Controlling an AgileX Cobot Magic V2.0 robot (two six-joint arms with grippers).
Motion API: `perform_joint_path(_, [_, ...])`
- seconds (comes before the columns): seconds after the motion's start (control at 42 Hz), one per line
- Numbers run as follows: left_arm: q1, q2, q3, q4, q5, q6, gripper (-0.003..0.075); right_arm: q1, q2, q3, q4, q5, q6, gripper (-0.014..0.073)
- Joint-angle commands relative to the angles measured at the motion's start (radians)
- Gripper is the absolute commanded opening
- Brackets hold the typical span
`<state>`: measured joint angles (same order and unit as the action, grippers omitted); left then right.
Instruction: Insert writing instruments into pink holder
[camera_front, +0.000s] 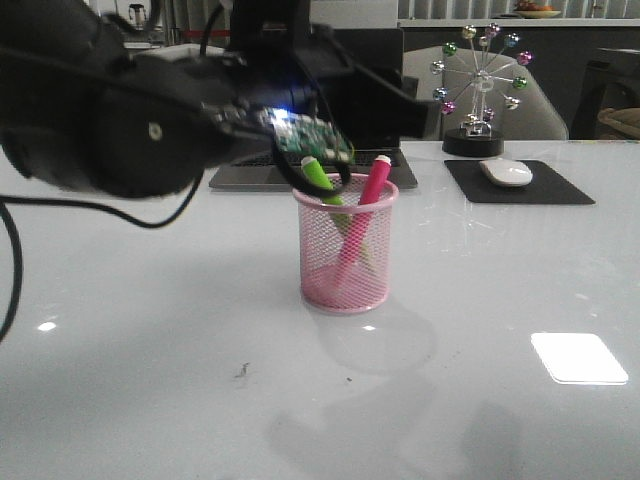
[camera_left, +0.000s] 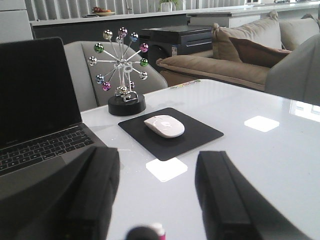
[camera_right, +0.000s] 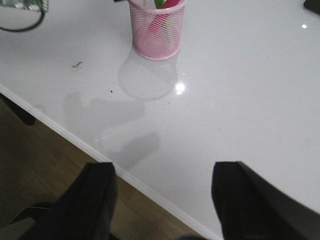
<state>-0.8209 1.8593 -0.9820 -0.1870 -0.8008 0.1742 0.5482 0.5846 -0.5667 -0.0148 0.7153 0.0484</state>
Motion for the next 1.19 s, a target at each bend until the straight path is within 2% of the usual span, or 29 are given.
perform_joint_path(0.0, [-0.004,-0.18,-0.028,-0.001,0.089,0.032,0.0416,0.0,0.0,-0.027,-0.013,-0.067,-0.006,0.052])
perform_joint_path(0.262, [0.006,-0.539,-0.028,-0.001,0.801,0.032,0.0416,0.0,0.0,-0.027,-0.013,-0.067,-0.006,0.052])
perform_joint_path(0.334, [0.006,-0.639,-0.028,-0.001,0.962,0.032,0.0416,0.0,0.0,-0.027,-0.013,-0.067,-0.006,0.052])
perform_joint_path(0.501, [0.006,-0.819,-0.028,-0.001,1.239,0.032,0.0416,0.0,0.0,-0.027,-0.013,-0.067,-0.006,0.052])
perform_joint_path(0.667, [0.006,-0.94,-0.028,-0.001,1.433,0.032,0.0416,0.0,0.0,-0.027,-0.013,-0.067,-0.006,0.052])
perform_joint_path(0.906, [0.006,-1.015,-0.019,0.019,1.719,0.026,0.0416,0.0,0.0,-0.027,-0.013,-0.067,-0.006,0.052])
perform_joint_path(1.025, [0.006,-1.053,0.033,0.058,1.732,-0.007,0.0416,0.0,0.0,-0.027,-0.013,-0.067,-0.006,0.052])
perform_joint_path(1.168, [0.006,-1.105,0.14,0.118,1.676,-0.035,0.0416,0.0,0.0,-0.027,-0.013,-0.067,-0.006,0.052])
